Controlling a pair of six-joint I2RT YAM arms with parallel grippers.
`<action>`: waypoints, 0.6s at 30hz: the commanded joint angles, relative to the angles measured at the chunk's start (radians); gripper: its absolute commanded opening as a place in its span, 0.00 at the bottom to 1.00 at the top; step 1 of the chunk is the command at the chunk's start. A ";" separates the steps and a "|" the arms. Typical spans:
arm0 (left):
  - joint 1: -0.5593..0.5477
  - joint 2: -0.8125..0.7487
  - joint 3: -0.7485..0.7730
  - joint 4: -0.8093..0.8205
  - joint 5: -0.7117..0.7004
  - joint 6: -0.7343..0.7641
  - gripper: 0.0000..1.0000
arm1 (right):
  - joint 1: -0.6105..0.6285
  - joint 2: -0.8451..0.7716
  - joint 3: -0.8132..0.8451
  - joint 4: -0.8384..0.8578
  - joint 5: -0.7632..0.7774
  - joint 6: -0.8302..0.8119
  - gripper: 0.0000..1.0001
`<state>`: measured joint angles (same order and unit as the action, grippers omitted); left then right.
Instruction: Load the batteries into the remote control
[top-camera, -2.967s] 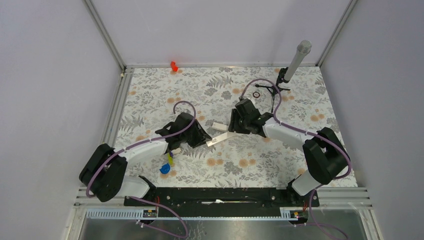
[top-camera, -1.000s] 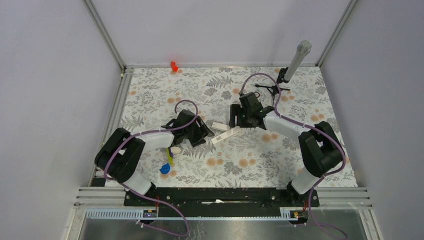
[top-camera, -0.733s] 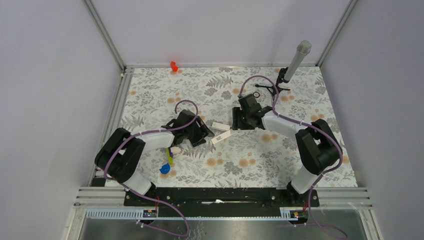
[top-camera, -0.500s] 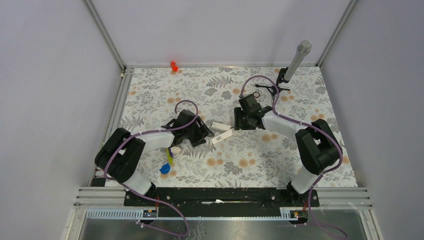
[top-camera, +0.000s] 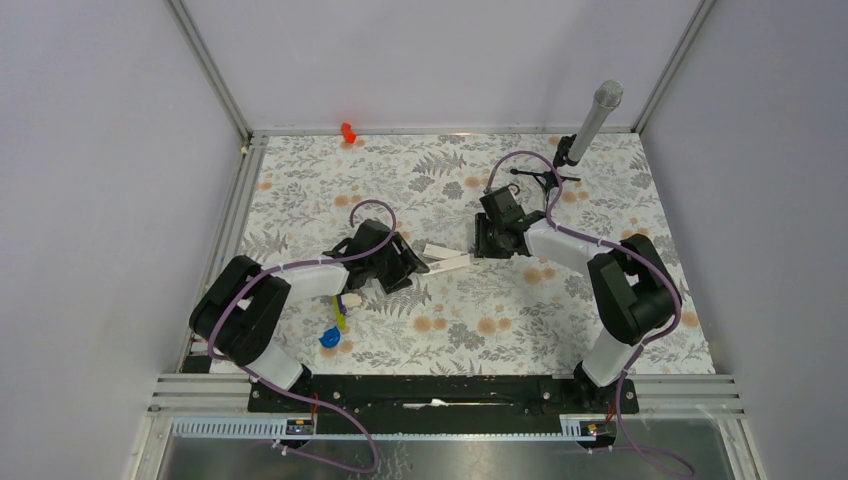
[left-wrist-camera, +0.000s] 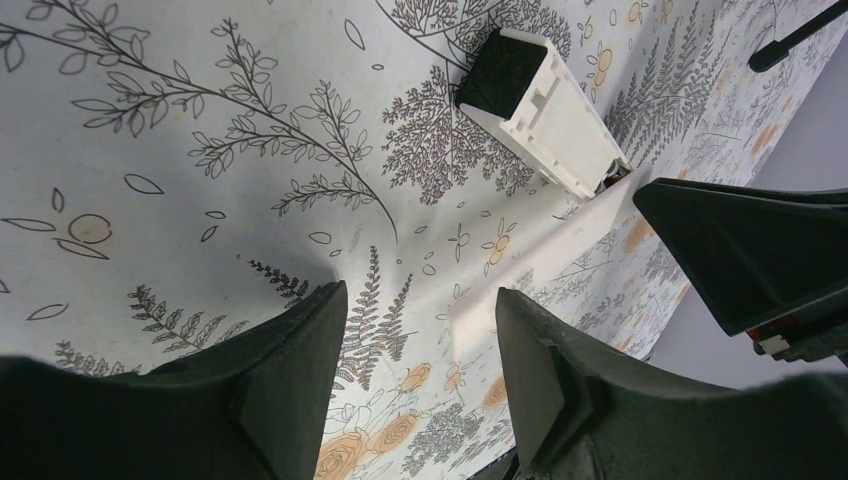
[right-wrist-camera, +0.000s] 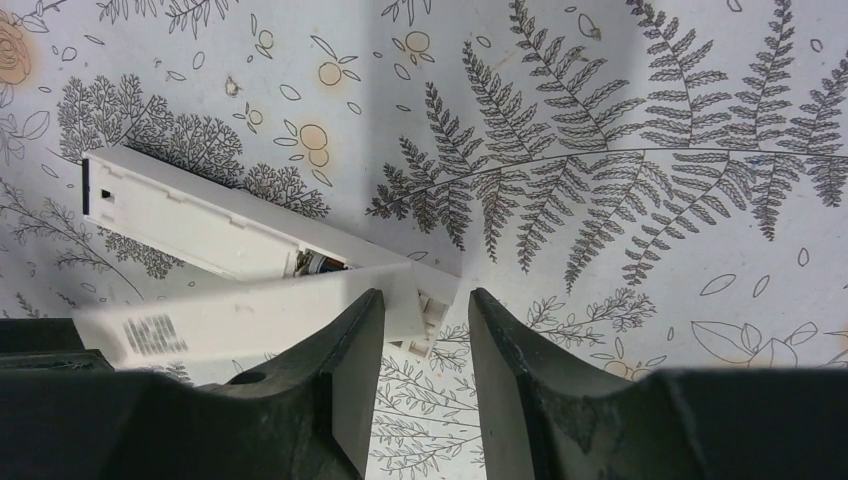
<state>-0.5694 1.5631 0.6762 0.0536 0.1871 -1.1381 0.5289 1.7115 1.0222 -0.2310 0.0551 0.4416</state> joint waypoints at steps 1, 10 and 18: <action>0.002 -0.017 -0.018 0.053 0.009 -0.013 0.61 | -0.006 0.024 0.019 -0.007 0.009 0.009 0.43; 0.003 -0.007 -0.062 0.199 0.064 -0.076 0.62 | -0.007 0.029 0.009 -0.015 0.004 0.009 0.43; 0.043 0.073 -0.126 0.500 0.083 -0.160 0.67 | -0.006 0.040 0.006 -0.012 -0.006 0.006 0.43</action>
<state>-0.5529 1.5906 0.5728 0.3267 0.2417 -1.2415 0.5270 1.7214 1.0252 -0.2192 0.0486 0.4507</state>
